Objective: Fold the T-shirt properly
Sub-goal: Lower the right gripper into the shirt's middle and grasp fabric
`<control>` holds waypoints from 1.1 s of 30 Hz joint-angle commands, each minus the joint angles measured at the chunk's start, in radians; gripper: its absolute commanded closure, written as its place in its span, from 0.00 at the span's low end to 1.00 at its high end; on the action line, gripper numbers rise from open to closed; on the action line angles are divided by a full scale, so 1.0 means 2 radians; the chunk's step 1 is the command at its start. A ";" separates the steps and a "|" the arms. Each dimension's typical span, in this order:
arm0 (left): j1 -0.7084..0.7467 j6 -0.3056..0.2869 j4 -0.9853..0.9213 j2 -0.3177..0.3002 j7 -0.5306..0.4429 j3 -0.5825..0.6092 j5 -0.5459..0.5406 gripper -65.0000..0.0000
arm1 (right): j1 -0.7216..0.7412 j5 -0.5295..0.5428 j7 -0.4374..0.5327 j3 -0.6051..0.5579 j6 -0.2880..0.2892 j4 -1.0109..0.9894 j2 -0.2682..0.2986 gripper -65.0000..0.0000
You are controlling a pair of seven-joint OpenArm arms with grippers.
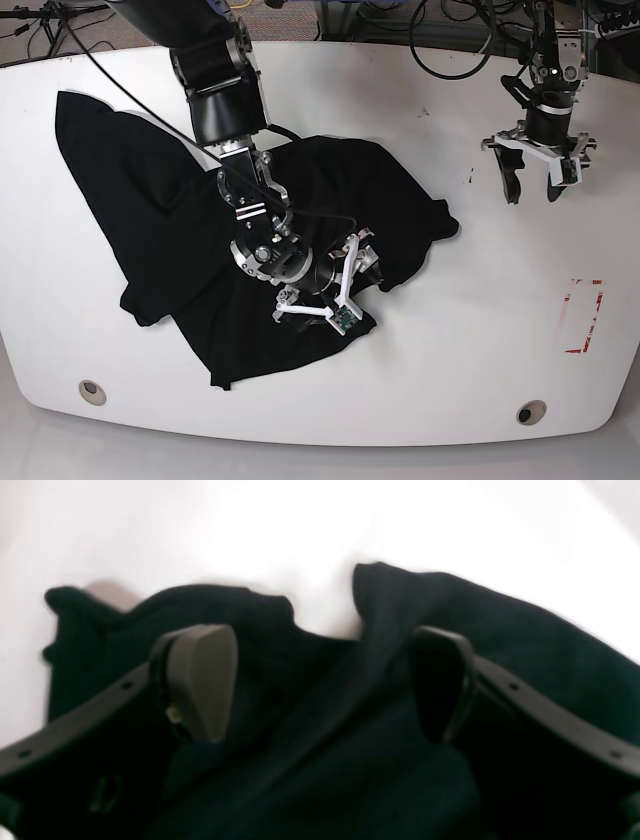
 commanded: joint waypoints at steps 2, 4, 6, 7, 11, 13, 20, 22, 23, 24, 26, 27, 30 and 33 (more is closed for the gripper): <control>-0.002 -0.005 0.015 -0.004 -0.015 -0.001 -0.001 0.39 | 0.044 0.005 0.058 0.003 0.000 -0.066 -0.011 0.21; 0.003 -0.005 0.015 -0.004 -0.015 -0.002 -0.001 0.39 | 0.060 0.004 0.079 0.001 0.000 -0.103 -0.012 0.21; 0.008 -0.005 0.015 -0.004 -0.015 -0.006 -0.001 0.39 | 0.064 0.005 0.103 0.001 0.004 -0.121 -0.010 0.21; 0.009 -0.005 0.015 -0.004 -0.015 -0.008 -0.001 0.39 | 0.064 0.004 0.115 0.001 0.001 -0.125 -0.009 0.21; 0.011 -0.005 0.016 -0.003 -0.015 -0.011 -0.001 0.39 | 0.069 0.004 0.135 0.001 -0.007 -0.151 0.000 0.21; 0.011 -0.005 0.015 -0.003 -0.015 -0.011 -0.001 0.39 | 0.073 0.004 0.138 0.001 -0.010 -0.159 0.004 0.21; 0.019 -0.005 0.015 -0.002 -0.015 -0.009 -0.001 0.39 | 0.078 0.004 0.170 0.002 -0.014 -0.162 0.014 0.21; 0.019 -0.005 0.015 -0.002 -0.015 -0.009 -0.001 0.39 | 0.078 0.004 0.177 0.002 -0.017 -0.162 0.014 0.21; 0.019 -0.005 0.015 -0.002 -0.015 -0.009 -0.001 0.39 | 0.078 0.004 0.181 0.003 -0.018 -0.162 0.014 0.21; 0.019 -0.005 0.015 -0.002 -0.015 -0.009 -0.001 0.39 | 0.078 0.004 0.182 0.003 -0.020 -0.162 0.015 0.21; 0.020 -0.005 0.015 -0.002 -0.015 -0.009 -0.001 0.39 | 0.078 0.004 0.185 0.003 -0.024 -0.168 0.021 0.21; 0.020 -0.005 0.015 -0.002 -0.015 -0.009 -0.001 0.39 | 0.078 0.004 0.185 0.002 -0.025 -0.170 0.022 0.21; 0.020 -0.005 0.014 -0.002 -0.015 -0.009 -0.001 0.39 | 0.078 0.004 0.189 0.003 -0.031 -0.191 0.023 0.21; 0.020 -0.005 0.014 -0.002 -0.015 -0.009 -0.001 0.39 | 0.078 0.004 0.210 0.003 -0.032 -0.214 0.023 0.21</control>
